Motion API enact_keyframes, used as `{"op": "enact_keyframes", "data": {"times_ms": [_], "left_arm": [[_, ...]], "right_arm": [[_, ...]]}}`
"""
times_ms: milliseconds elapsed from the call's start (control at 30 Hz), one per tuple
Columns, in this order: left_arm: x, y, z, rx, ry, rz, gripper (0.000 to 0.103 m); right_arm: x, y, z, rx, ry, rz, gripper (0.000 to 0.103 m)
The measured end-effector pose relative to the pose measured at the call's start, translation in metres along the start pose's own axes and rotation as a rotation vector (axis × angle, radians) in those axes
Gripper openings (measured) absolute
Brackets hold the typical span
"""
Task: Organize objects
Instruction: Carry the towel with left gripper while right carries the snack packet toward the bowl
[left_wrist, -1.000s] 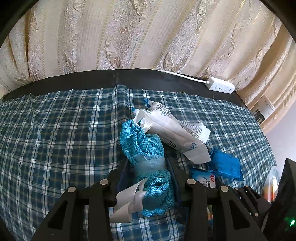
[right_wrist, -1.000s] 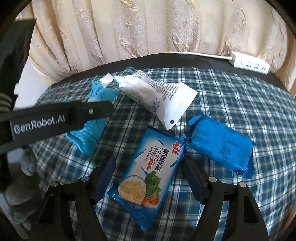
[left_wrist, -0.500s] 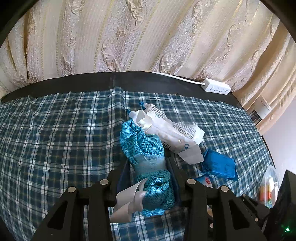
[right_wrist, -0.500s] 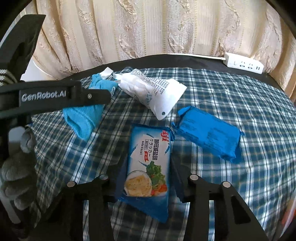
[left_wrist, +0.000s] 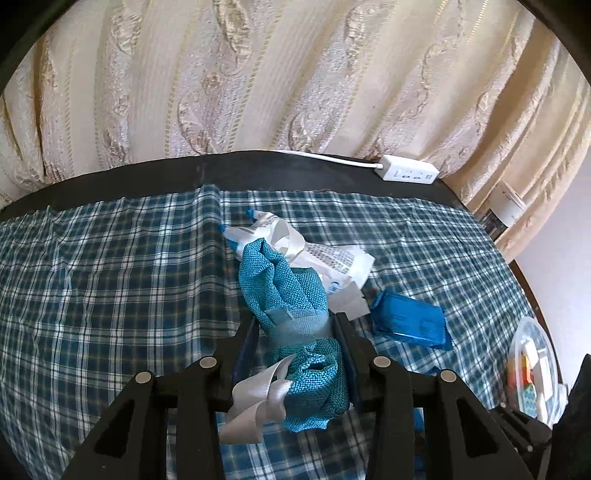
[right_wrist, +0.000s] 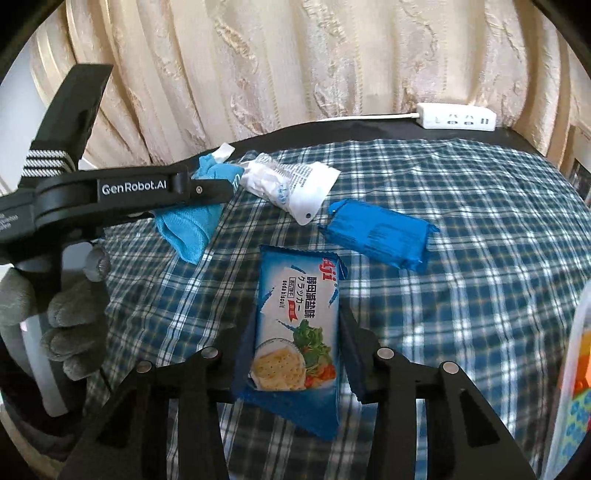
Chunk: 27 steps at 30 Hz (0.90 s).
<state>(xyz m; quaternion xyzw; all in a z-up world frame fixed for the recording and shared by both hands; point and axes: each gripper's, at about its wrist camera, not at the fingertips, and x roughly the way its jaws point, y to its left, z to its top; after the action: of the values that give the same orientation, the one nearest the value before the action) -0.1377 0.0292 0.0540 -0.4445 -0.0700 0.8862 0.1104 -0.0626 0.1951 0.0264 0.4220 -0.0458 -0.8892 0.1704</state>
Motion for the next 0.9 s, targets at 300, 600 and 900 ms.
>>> {"op": "enact_keyframes", "data": {"times_ms": [300, 600, 900], "left_arm": [[-0.006, -0.021, -0.006, 0.056, -0.005, -0.030, 0.044], [-0.015, -0.040, -0.012, 0.115, -0.021, -0.055, 0.044], [-0.024, -0.061, -0.021, 0.188, -0.057, -0.043, 0.044]], "right_arm": [[-0.027, -0.011, -0.009, 0.055, -0.040, -0.009, 0.044], [-0.047, -0.020, -0.015, 0.088, -0.071, -0.029, 0.044], [-0.067, -0.032, -0.019, 0.128, -0.111, -0.057, 0.044]]}}
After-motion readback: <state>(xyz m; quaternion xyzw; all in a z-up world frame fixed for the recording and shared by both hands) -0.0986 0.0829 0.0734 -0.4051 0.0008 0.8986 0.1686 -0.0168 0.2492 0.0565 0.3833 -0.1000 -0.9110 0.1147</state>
